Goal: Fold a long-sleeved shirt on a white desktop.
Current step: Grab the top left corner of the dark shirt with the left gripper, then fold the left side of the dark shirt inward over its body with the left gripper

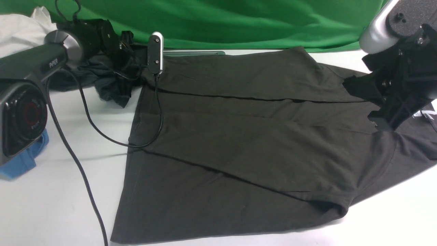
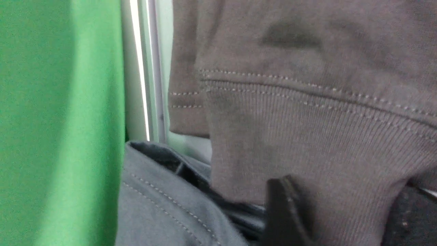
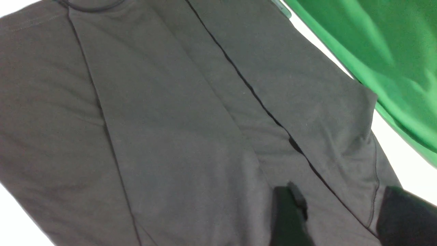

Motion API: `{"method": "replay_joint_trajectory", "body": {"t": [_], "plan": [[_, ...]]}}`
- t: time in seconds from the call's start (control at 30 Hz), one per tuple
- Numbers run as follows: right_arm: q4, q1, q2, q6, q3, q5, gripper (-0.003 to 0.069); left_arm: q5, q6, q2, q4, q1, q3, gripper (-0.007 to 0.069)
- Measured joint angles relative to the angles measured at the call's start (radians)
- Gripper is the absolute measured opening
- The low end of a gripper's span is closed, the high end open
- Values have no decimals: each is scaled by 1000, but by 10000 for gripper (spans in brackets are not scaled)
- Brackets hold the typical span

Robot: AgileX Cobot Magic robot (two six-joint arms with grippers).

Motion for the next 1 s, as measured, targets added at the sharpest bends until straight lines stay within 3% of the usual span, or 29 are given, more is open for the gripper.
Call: {"method": "replay_joint_trajectory", "body": {"t": [0.03, 0.17, 0.3, 0.77, 1.0], "plan": [[0, 0, 0, 0, 0, 0, 346, 0, 0, 1, 0, 0, 0, 330], [0, 0, 0, 0, 0, -8, 346, 39, -3, 2, 0, 0, -1, 167], [0, 0, 0, 0, 0, -9, 346, 81, -4, -5, -8, 0, -3, 57], [0, 0, 2, 18, 0, -4, 351, 317, -15, -189, -76, 0, -1, 50], [0, 0, 134, 33, 0, -29, 424, 413, -156, -307, -97, 0, 24, 50]]}}
